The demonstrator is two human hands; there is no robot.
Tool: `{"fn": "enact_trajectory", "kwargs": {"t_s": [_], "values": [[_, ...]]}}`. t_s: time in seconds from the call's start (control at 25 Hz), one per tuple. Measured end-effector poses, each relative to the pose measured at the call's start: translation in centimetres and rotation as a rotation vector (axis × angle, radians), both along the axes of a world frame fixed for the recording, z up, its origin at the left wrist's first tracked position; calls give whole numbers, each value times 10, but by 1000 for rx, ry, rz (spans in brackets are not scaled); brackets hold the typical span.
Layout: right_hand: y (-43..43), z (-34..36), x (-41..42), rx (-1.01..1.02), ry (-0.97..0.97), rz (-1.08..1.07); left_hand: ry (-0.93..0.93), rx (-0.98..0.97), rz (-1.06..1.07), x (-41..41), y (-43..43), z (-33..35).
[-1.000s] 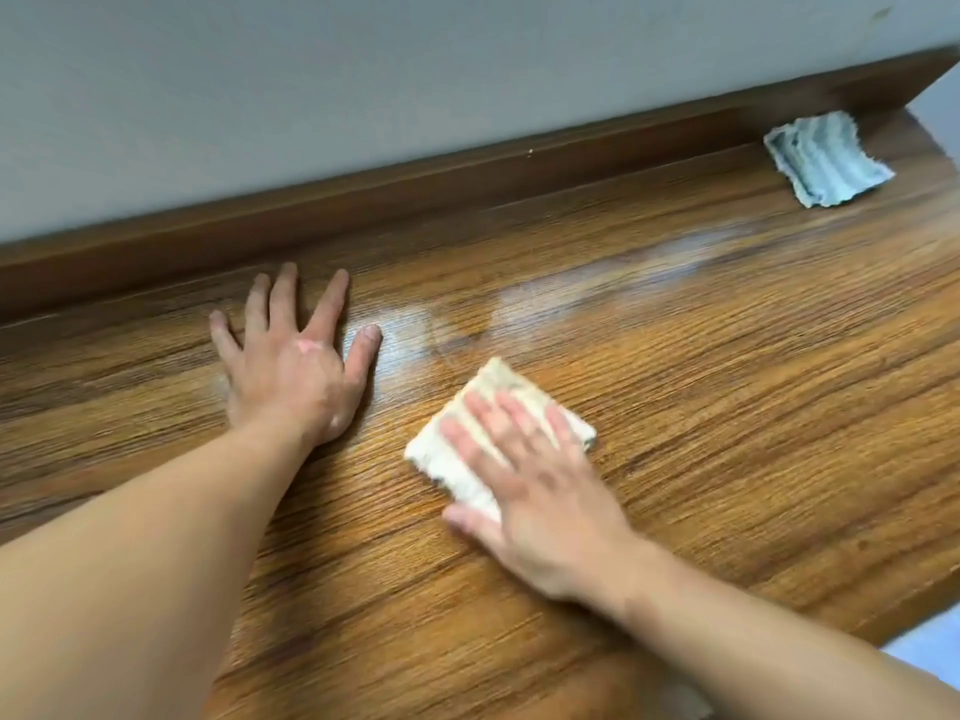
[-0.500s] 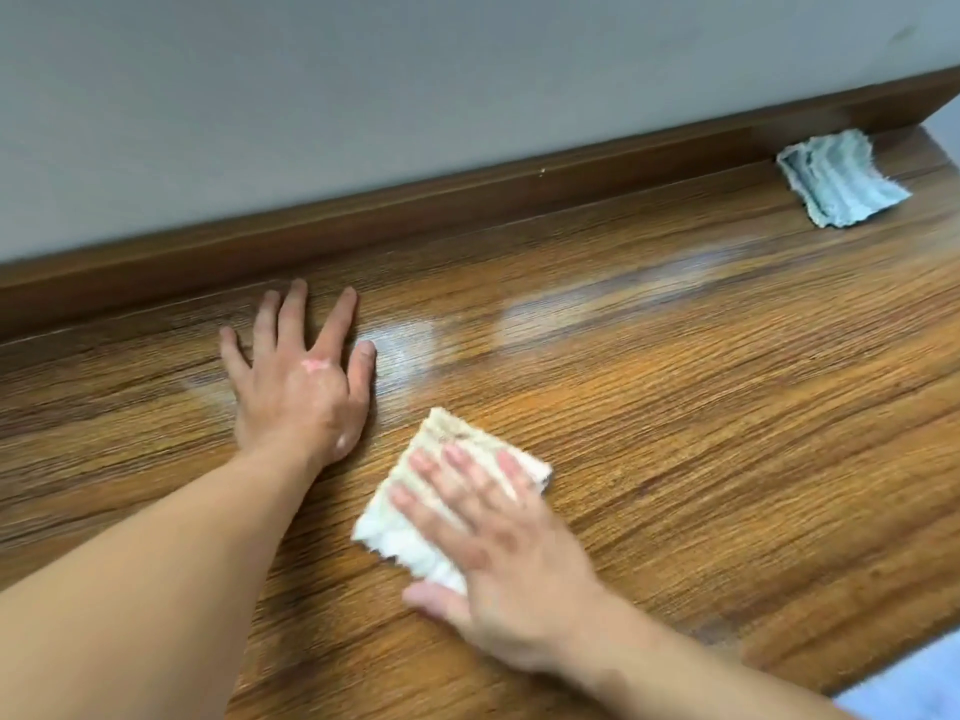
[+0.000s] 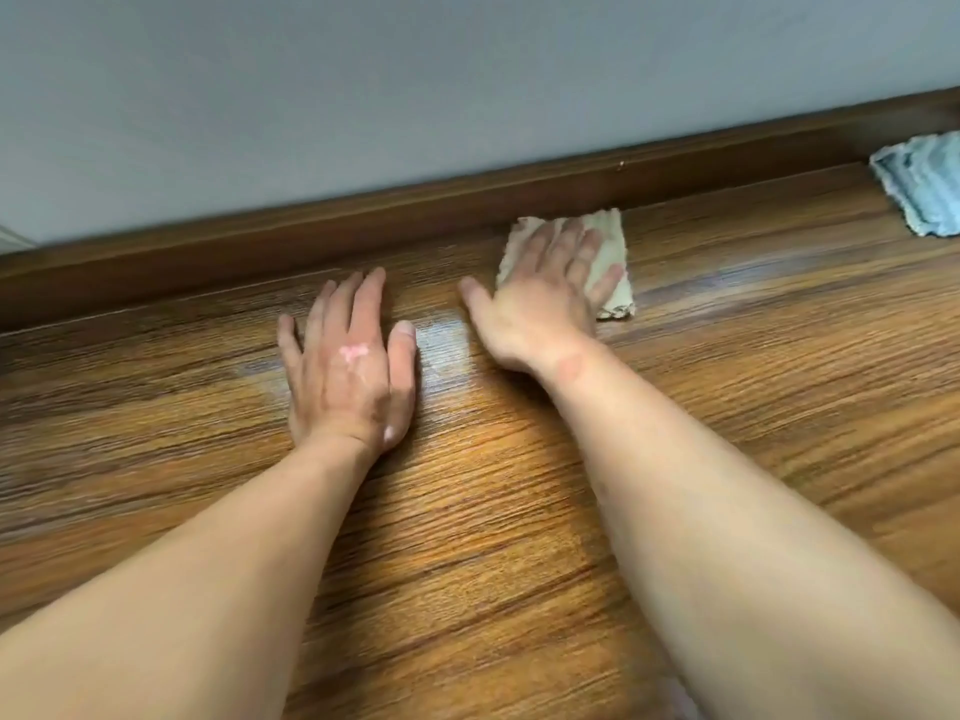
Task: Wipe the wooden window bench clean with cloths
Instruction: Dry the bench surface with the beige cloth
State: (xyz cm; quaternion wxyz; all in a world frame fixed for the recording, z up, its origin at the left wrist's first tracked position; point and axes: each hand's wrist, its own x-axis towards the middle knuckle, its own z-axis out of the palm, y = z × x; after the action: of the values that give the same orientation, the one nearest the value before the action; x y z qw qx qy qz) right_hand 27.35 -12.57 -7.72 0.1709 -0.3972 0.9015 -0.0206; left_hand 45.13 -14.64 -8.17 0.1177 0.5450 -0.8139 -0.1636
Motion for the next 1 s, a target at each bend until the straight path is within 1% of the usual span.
{"fn": "enact_trajectory", "kwargs": {"t_s": [0.08,0.16,0.2,0.24,0.28,0.32,0.36,0.4,0.44,0.48,0.52,0.56,0.6,0.64,0.72,0.76,0.8,0.84,0.88,0.92,1.0], "values": [[19,6,54,-54,-31,316,219,22,66,7,-3,2],[59,10,81,-78,-83,599,395,64,148,14,-5,5],[83,9,79,-83,-85,707,430,100,156,16,-6,8],[104,11,67,-62,-65,780,418,136,128,19,-7,11],[119,11,46,-32,-17,793,352,156,70,24,-10,12],[126,10,17,0,32,727,225,142,-6,33,-13,12],[124,10,-15,42,55,584,69,86,-76,47,-16,12],[117,14,-43,77,37,377,-86,12,-125,68,-18,12],[106,18,-62,72,10,161,-227,-44,-145,92,-19,12],[94,19,-64,56,-21,1,-345,-46,-137,117,-20,13],[85,17,-50,47,-26,-60,-433,-10,-111,140,-20,13],[79,12,-20,51,-17,-26,-479,39,-83,157,-19,10],[82,6,20,31,-12,73,-485,63,-65,167,-19,6],[95,4,69,-8,-31,210,-470,56,-55,168,-19,3],[152,5,157,-49,-105,517,-442,10,-54,162,-18,-3],[186,10,184,-54,-151,659,-435,-7,-54,158,-18,-3],[210,14,188,-53,-169,773,-436,-15,-54,157,-16,-4],[219,17,170,-58,-157,842,-441,-16,-52,159,-15,-5],[216,14,137,-54,-98,829,-443,-18,-52,160,-16,-5],[204,11,97,-32,-20,724,-442,-19,-57,161,-17,-5],[166,12,11,12,77,349,-437,-23,-56,161,-18,-5]]}}
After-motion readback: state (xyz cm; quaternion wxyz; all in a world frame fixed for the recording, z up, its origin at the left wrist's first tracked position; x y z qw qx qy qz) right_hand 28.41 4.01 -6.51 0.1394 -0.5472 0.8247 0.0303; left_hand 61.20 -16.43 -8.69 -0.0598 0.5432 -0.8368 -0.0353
